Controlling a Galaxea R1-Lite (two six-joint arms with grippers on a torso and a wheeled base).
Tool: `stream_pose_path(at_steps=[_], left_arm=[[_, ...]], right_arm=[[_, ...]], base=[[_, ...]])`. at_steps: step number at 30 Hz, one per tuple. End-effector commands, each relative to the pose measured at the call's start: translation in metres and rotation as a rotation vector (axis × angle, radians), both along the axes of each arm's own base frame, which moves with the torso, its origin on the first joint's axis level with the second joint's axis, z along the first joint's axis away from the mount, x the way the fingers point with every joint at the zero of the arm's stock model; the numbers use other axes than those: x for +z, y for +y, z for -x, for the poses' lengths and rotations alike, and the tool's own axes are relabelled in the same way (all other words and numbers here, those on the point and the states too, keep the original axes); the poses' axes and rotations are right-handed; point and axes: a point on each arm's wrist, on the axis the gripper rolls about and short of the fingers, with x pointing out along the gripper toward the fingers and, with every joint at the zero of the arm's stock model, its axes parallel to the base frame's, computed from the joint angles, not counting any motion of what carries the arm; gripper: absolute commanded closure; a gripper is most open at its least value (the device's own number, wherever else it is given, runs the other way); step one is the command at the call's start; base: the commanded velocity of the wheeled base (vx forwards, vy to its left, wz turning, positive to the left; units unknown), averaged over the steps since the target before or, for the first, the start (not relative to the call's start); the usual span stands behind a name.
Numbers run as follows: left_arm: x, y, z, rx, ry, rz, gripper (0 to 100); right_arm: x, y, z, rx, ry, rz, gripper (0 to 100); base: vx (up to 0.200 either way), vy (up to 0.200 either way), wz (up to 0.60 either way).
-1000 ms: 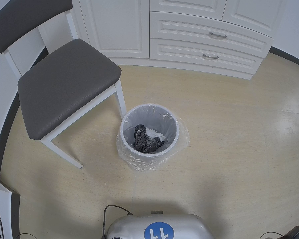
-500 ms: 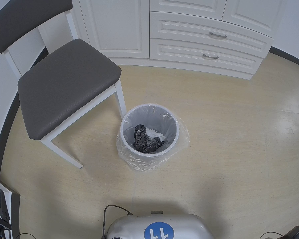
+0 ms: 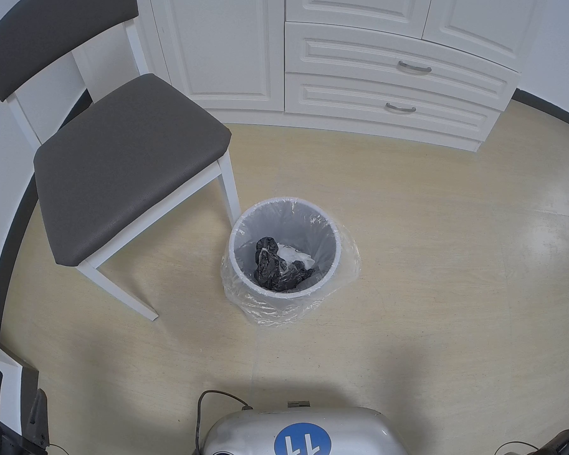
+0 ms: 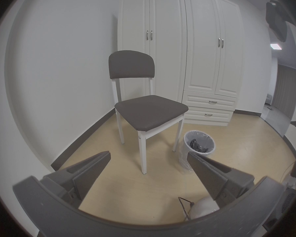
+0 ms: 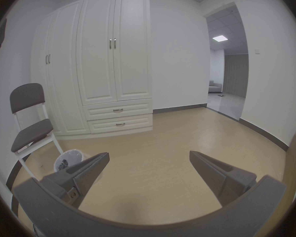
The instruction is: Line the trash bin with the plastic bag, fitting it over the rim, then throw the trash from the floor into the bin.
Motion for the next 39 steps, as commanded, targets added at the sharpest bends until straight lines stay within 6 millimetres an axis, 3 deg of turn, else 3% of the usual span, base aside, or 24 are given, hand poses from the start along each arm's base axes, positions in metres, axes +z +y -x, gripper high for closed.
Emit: stream_pose_path(at_steps=[1, 17, 24, 39], left_arm=[[-0.0046, -0.0003, -0.0002, -0.011, 0.006, 0.001, 0], [-0.0049, -0.0002, -0.0004, -0.011, 0.006, 0.009, 0], [-0.0049, -0.0002, -0.0004, -0.011, 0.006, 0.004, 0], [-0.0049, -0.0002, -0.0004, -0.011, 0.006, 0.006, 0]], right_arm=[[-0.0078, 0.0006, -0.0008, 0.024, 0.040, 0.023, 0], [-0.0112, 0.0019, -0.0014, 0.067, 0.129, 0.203, 0], [-0.0119, 0.0068, -0.0022, 0.290, 0.103, 0.167, 0], [-0.0113, 0.0063, -0.0021, 0.267, 0.100, 0.174, 0]], base=[[0.000, 0.000, 0.00], [0.000, 0.000, 0.00], [0.000, 0.000, 0.00], [0.000, 0.000, 0.00]])
